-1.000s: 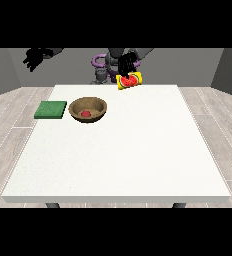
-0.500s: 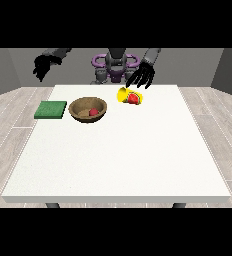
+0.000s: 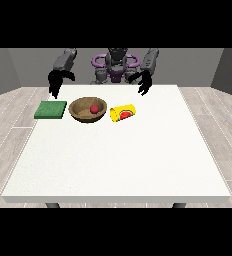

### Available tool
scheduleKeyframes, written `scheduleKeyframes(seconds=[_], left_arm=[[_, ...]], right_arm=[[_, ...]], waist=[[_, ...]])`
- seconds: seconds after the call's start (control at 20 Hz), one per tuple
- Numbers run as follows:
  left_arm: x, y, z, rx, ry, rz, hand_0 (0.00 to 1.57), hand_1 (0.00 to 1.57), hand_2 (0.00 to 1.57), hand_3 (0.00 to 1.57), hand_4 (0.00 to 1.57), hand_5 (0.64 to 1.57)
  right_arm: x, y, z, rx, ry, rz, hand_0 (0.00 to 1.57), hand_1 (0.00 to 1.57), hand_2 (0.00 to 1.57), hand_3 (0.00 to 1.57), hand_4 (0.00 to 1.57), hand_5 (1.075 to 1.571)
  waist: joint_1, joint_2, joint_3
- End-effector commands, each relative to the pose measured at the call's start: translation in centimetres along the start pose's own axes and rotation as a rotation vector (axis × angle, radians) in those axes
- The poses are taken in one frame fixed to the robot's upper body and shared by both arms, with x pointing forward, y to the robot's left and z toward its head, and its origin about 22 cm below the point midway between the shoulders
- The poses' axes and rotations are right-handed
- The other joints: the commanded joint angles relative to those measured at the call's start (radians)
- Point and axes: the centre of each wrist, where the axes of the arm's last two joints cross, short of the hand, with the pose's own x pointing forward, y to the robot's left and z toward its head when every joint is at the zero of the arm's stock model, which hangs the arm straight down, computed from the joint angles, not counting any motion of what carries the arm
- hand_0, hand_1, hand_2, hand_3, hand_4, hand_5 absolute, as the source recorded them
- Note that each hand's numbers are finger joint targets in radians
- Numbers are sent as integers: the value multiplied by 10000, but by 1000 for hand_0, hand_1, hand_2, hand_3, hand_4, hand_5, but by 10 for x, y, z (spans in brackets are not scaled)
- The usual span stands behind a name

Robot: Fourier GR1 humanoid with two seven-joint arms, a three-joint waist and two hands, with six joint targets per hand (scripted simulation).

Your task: Pick the cup and pour the ball into the bowl, then pick the bowl and place it on the pad

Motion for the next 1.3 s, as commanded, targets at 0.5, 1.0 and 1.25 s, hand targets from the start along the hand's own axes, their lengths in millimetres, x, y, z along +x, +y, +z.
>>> scheduleKeyframes(seconds=[0.5,1.0,1.25], left_arm=[[-2,28,17,-400,-528,1713,0,0,0,0,928,1435],[25,40,19,-395,-1366,1564,0,0,0,0,957,1427],[16,31,38,-247,-851,1603,0,0,0,0,960,1425]], right_arm=[[-83,22,4,-450,560,365,0,0,0,0,424,1570],[-129,3,31,-550,467,198,0,0,0,0,352,1571],[-130,17,19,-295,1238,39,0,0,0,0,369,1571]], waist=[[67,10,88],[168,695,94],[87,181,89]])
